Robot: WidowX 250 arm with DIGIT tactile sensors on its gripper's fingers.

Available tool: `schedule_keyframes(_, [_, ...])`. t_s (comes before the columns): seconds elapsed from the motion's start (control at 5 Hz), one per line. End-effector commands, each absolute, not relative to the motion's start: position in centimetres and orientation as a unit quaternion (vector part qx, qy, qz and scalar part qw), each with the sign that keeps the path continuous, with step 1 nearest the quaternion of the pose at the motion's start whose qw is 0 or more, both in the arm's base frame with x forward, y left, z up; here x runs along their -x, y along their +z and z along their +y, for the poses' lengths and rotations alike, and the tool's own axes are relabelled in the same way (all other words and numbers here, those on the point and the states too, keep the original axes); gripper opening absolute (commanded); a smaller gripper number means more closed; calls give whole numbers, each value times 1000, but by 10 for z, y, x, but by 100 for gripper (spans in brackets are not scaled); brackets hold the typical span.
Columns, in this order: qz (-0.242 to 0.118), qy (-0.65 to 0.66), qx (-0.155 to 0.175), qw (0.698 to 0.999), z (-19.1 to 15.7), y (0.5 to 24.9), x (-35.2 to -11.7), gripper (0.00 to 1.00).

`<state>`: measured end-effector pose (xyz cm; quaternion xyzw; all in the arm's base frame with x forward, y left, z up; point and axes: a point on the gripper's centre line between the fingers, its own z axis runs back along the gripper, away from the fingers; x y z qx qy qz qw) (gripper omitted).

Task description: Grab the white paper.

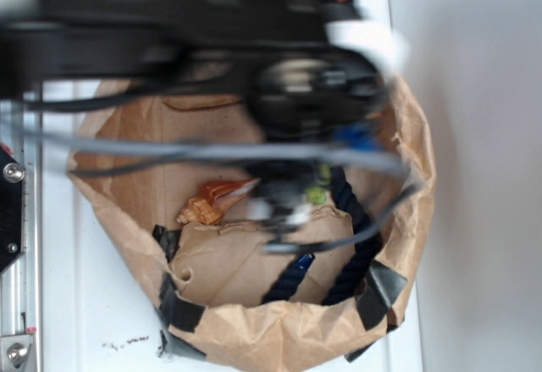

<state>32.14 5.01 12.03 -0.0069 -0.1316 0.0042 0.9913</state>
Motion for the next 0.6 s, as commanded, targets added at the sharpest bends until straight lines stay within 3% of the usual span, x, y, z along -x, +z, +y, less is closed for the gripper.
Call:
schedule_keyframes(0.0, [-193, 147, -58, 968, 56, 121, -373, 100])
schedule_keyframes(0.2, [-233, 183, -87, 951, 54, 126, -365, 100])
schedule_keyframes(0.4, [-309, 188, -104, 926, 49, 142, -327, 100])
